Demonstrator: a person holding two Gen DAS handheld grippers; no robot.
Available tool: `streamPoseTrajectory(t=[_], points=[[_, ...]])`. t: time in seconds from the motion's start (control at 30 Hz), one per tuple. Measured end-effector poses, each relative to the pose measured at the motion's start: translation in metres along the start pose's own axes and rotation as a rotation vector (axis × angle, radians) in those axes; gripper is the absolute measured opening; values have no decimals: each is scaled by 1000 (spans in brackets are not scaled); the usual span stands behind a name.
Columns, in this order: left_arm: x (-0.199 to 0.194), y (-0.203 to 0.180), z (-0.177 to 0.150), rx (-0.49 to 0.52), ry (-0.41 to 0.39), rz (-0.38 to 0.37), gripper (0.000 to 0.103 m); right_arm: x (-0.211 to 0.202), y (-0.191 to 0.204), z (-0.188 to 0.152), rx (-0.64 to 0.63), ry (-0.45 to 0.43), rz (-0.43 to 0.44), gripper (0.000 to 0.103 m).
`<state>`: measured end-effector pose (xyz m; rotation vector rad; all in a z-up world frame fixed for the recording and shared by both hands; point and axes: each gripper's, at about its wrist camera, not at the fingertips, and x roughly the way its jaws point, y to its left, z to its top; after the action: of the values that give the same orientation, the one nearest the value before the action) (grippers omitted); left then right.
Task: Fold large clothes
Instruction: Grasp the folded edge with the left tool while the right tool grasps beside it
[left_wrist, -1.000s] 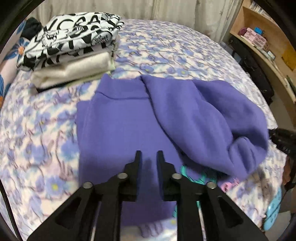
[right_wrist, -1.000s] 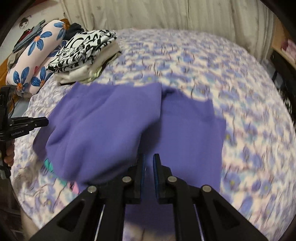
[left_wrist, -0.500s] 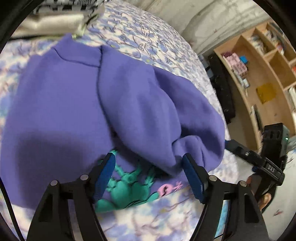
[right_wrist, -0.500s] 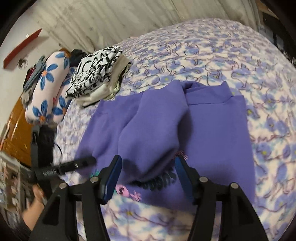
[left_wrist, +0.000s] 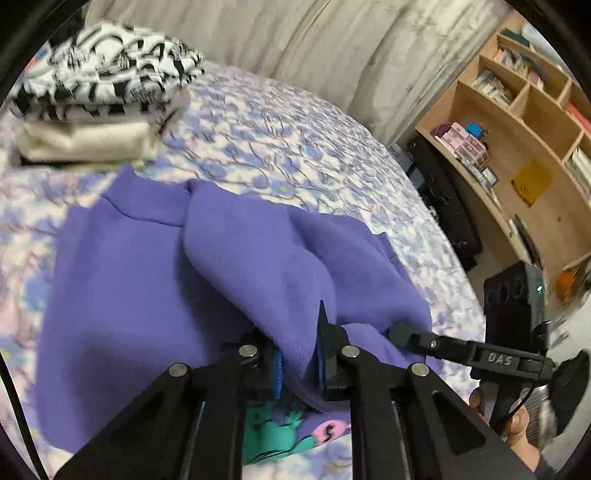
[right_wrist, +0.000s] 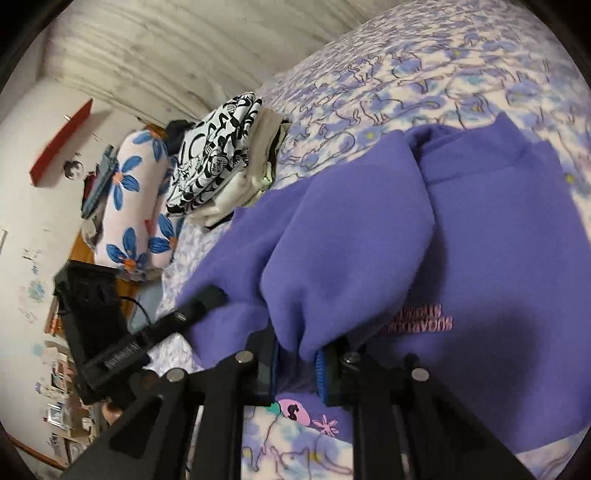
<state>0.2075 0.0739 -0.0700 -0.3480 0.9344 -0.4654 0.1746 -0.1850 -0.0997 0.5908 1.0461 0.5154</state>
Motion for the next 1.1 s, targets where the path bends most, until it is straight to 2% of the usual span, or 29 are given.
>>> streamPoseTrajectory(t=[0.1,0.17,0.2,0.23,0.33,0.37,0.4,0.43,0.47,0.57,0.73,0.8,0.83,0.87,1.03,1.1], points=[[15,9,-22,18,80,36,11,21,-30,-27,20,34,-104,15],[38,13,-52,43,147,105,11,24,-36,-43,-9,19,-126,15],[41,15,-59,49,142,117,11,23,-33,-48,-34,8,-144,15],[40,15,-67,55,106,125,11,22,-25,-53,-70,4,-177,16],[36,12,-66,25,85,131,13,15,-7,-58,-157,-2,-280,32],[34,9,-63,21,89,135,16,13,-4,-57,-171,-4,-308,40],[31,8,-62,28,86,146,19,9,-1,-56,-182,-7,-335,43],[29,9,-64,37,83,161,29,4,2,-55,-190,-13,-352,48],[24,5,-62,54,78,191,37,-2,4,-54,-194,-23,-349,48],[3,1,-59,81,39,244,52,-24,7,-52,-204,-66,-343,48],[-29,-7,-51,98,-53,275,50,-45,25,-45,-262,-167,-411,48],[-32,-14,-45,109,-57,249,37,-42,33,-38,-283,-172,-407,48],[-30,-19,-42,116,-53,232,26,-38,38,-34,-296,-174,-400,47],[-25,-24,-37,122,-49,214,24,-33,43,-29,-309,-182,-402,47],[3,-37,-19,106,-42,149,19,0,58,-12,-349,-190,-389,46],[21,-37,-20,113,-18,157,19,14,53,-9,-349,-190,-436,46]])
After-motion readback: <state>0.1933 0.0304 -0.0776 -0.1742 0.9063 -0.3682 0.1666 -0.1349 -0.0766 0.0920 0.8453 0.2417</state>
